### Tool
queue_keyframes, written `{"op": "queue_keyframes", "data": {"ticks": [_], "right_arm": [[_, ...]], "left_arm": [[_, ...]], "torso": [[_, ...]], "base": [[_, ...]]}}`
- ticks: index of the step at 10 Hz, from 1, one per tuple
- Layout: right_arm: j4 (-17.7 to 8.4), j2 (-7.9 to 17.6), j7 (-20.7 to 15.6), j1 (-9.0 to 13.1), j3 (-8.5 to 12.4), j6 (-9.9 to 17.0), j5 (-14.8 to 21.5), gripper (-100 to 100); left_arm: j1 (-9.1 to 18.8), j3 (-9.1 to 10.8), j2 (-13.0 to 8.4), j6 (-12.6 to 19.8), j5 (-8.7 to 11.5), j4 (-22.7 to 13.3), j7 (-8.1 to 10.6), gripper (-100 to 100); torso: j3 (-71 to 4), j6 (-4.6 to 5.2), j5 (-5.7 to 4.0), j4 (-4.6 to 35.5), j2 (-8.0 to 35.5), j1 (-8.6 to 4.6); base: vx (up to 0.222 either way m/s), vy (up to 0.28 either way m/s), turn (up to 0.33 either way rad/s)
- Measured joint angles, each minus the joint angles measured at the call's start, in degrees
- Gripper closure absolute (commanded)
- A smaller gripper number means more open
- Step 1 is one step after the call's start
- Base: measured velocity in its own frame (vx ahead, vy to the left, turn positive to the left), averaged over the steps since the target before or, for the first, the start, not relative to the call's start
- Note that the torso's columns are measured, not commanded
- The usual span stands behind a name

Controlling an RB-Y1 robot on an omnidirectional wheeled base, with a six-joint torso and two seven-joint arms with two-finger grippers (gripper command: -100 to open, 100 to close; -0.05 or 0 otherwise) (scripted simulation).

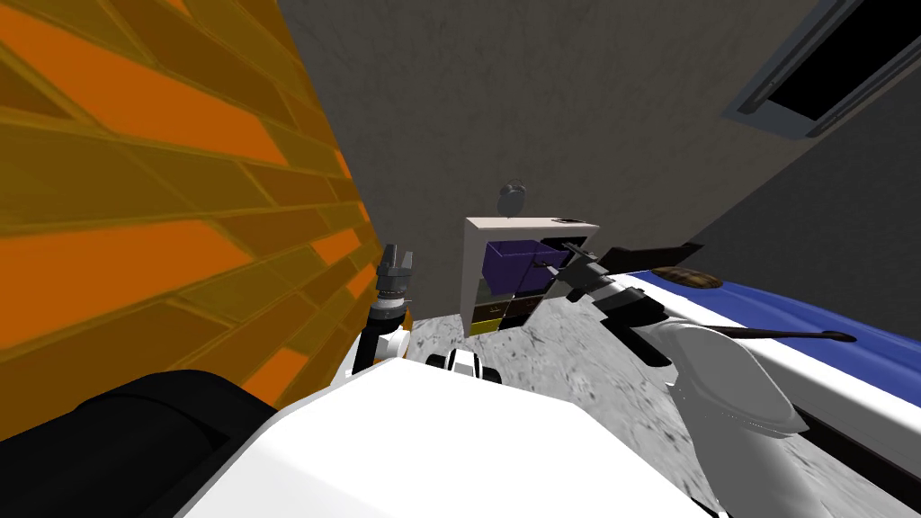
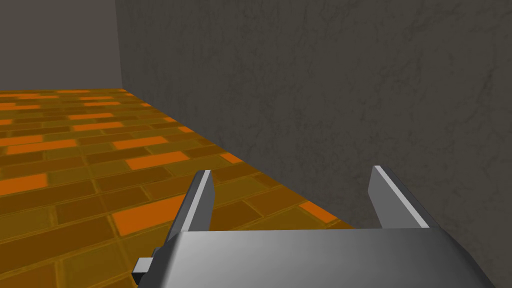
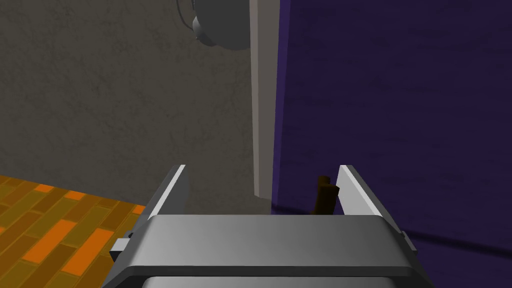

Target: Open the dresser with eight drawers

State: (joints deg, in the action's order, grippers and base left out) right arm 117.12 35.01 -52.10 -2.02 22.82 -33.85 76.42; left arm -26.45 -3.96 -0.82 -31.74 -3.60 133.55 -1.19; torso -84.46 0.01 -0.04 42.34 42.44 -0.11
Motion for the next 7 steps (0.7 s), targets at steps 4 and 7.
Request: {"op": "queue_keyframes", "data": {"ticks": [4,7], "right_arm": [[-0.5,1.2,1.0,0.5,0.5,-0.4,-0.4,0],[-0.6,1.2,1.0,0.4,0.4,-0.5,-0.4,0]], "left_arm": [[0.0,0.0,0.0,0.0,0.0,0.0,0.0,0],[0.0,0.0,0.0,0.0,0.0,0.0,0.0,0]], "torso": [[-0.1,0.0,0.06,0.0,-0.1,0.11],[-0.1,0.0,0.05,0.0,-0.1,0.13]], "base": [[0.0,0.004,-0.002],[0.0,0.0,0.0]]}}
